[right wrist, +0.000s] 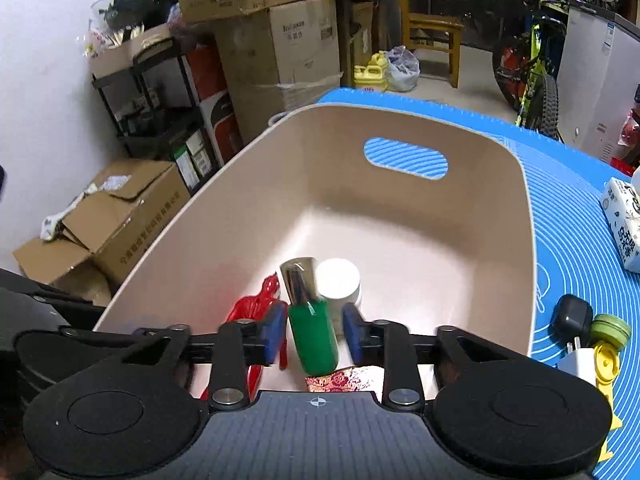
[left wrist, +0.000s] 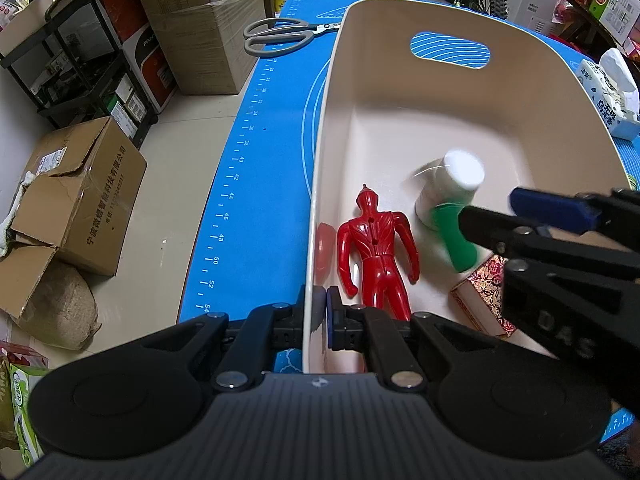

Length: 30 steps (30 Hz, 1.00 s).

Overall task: Organize rigid objects
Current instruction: 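Carry the green bottle into the bin with the right gripper and release, then move the right gripper to the yellow toy and grasp it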

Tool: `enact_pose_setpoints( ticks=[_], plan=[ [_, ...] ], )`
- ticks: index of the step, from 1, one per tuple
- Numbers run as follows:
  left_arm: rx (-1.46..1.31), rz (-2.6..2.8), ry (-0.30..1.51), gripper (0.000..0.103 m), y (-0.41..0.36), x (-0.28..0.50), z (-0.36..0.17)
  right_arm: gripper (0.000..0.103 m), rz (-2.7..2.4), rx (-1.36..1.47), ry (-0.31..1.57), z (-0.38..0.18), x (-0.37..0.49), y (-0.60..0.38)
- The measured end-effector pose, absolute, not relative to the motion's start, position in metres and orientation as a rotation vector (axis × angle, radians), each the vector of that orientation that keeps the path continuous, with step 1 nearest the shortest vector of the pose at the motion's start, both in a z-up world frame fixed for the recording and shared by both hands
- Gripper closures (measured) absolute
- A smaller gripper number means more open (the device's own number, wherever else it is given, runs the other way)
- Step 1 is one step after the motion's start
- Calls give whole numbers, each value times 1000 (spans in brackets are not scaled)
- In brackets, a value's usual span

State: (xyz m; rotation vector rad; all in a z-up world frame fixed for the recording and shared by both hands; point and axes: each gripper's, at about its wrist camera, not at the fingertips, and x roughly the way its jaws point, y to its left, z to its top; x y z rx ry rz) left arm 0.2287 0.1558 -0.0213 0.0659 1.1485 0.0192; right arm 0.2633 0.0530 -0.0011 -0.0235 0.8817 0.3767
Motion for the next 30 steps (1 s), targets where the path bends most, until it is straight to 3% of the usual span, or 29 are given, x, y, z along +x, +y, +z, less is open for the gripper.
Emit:
enact_pose_setpoints(
  ticks=[11, 30],
  plan=[
    [64, 17, 1145, 94, 156, 228, -23, 39, 352, 36, 791, 32, 256, 19],
    [65, 19, 1144, 94, 156, 227, -24, 35, 37, 116, 822, 25, 272, -125]
  ],
)
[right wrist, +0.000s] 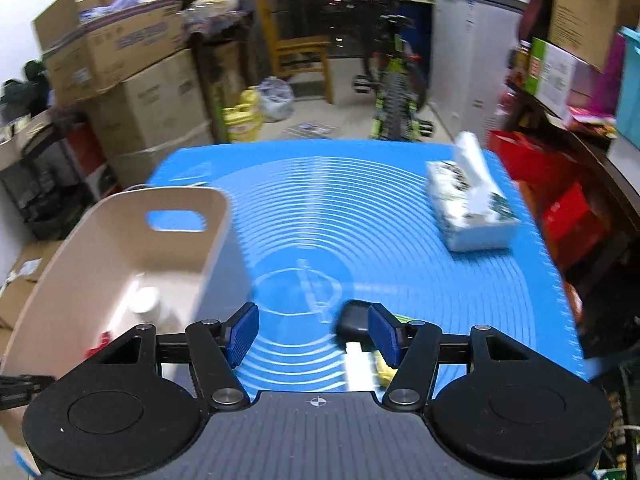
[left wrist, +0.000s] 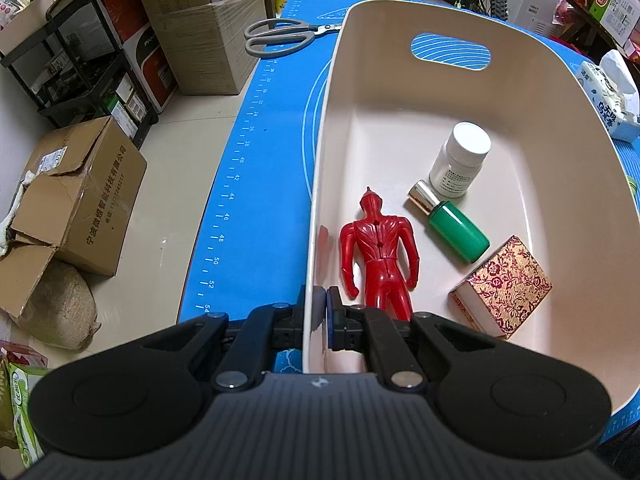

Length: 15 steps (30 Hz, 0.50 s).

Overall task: Organize rigid objects
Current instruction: 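Move the right gripper to the yellow toy and grasp it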

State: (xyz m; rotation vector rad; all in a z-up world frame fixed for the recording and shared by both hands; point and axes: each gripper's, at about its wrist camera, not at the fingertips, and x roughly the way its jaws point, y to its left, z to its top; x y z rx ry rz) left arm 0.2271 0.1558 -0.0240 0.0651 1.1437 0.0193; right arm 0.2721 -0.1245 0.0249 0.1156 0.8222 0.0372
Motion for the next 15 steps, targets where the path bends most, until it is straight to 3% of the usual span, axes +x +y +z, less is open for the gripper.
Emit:
enact_pose_setpoints(
  ticks=[15],
  plan=[
    [67, 21, 1143, 94, 155, 227, -24, 35, -50, 66, 946, -31, 277, -178]
  ],
)
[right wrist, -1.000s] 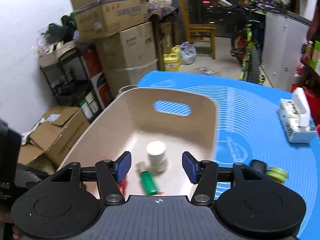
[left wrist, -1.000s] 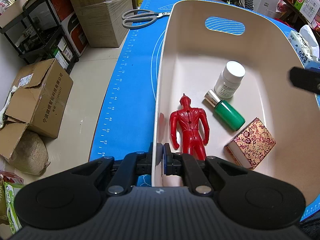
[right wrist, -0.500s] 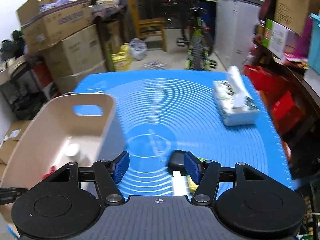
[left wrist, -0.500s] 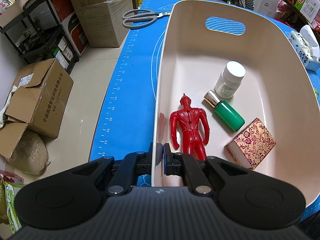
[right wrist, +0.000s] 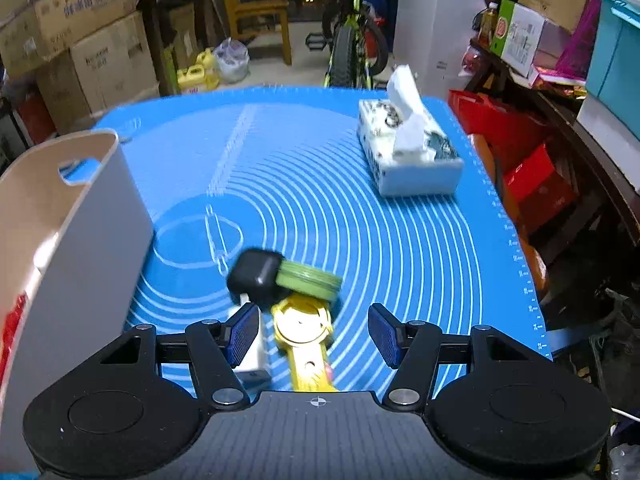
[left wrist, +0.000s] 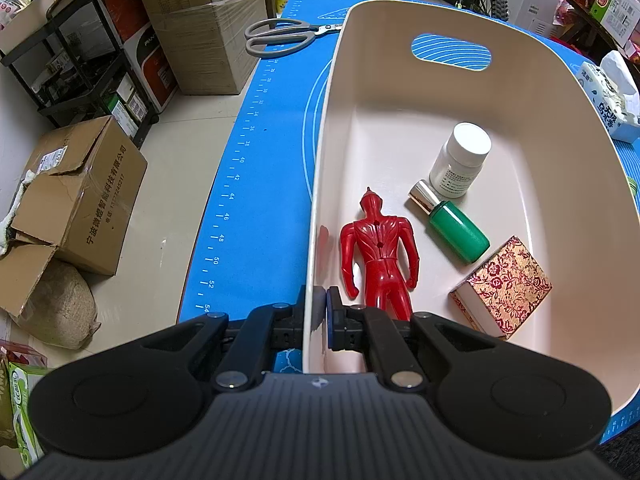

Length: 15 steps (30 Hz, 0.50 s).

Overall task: Organize rigid objects
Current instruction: 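Move the right gripper to the yellow toy and grasp it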

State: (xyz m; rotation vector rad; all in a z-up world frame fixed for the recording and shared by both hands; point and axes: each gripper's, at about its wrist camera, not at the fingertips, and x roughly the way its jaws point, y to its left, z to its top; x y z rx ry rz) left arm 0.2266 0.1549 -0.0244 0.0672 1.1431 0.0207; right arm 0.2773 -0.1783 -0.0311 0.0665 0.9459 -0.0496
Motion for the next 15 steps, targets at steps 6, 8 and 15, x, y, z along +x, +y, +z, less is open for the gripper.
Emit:
enact_pose_setpoints(
  ticks=[6, 8, 15],
  plan=[
    [66, 20, 1143, 94, 155, 227, -24, 35, -36, 30, 1004, -47, 277, -184],
    [66, 20, 1143, 94, 155, 227, -24, 35, -29, 29, 1019, -51, 278, -188],
    [66, 24, 1143, 94, 155, 226, -24, 35, 19, 40, 1056, -66, 284, -195]
  ],
)
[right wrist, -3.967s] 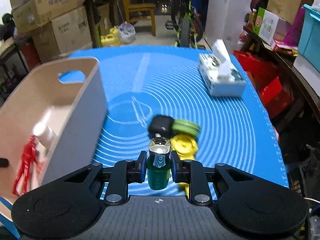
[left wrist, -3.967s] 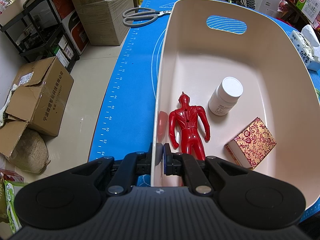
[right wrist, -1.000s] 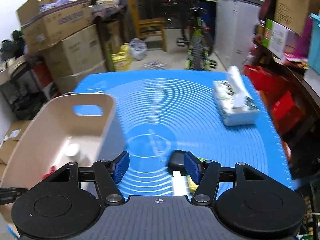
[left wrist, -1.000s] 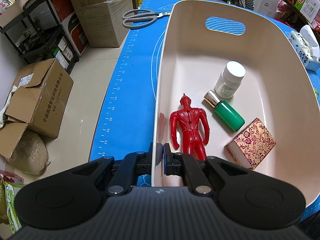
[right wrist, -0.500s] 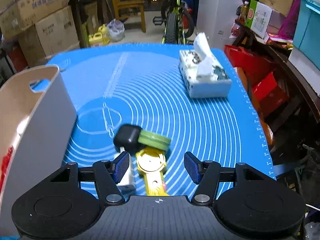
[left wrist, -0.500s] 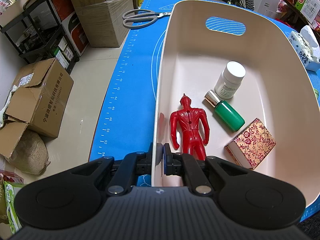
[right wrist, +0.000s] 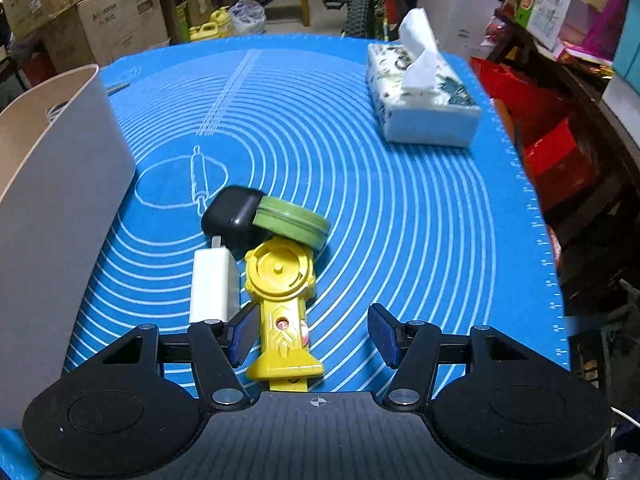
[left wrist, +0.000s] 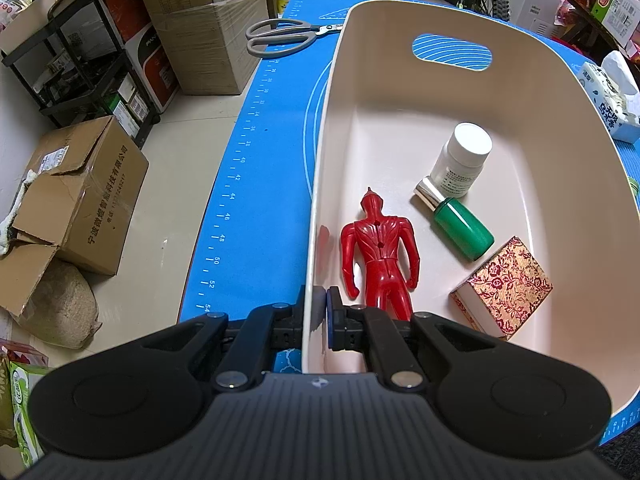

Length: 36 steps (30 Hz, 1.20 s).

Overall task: Organize rigid objects
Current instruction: 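Move the right gripper to the yellow toy and grasp it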

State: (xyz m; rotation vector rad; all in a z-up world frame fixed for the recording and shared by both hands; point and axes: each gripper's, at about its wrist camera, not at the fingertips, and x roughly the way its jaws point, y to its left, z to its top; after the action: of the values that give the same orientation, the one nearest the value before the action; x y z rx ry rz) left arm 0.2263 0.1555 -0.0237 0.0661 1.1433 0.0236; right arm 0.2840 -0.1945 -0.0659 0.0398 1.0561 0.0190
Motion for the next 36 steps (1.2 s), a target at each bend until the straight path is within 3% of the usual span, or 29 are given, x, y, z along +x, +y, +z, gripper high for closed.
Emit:
enact_pose_setpoints(
  ticks=[13, 20, 36],
  plan=[
    [66, 23, 1143, 94, 156, 226, -23, 37, 45, 1, 1052, -83, 294, -188],
    [68, 24, 1142, 94, 157, 227, -23, 68, 99, -17, 1028, -80, 290, -179],
    [69, 25, 1142, 94, 157, 227, -23, 68, 61, -22, 957, -48, 271, -173]
  ],
)
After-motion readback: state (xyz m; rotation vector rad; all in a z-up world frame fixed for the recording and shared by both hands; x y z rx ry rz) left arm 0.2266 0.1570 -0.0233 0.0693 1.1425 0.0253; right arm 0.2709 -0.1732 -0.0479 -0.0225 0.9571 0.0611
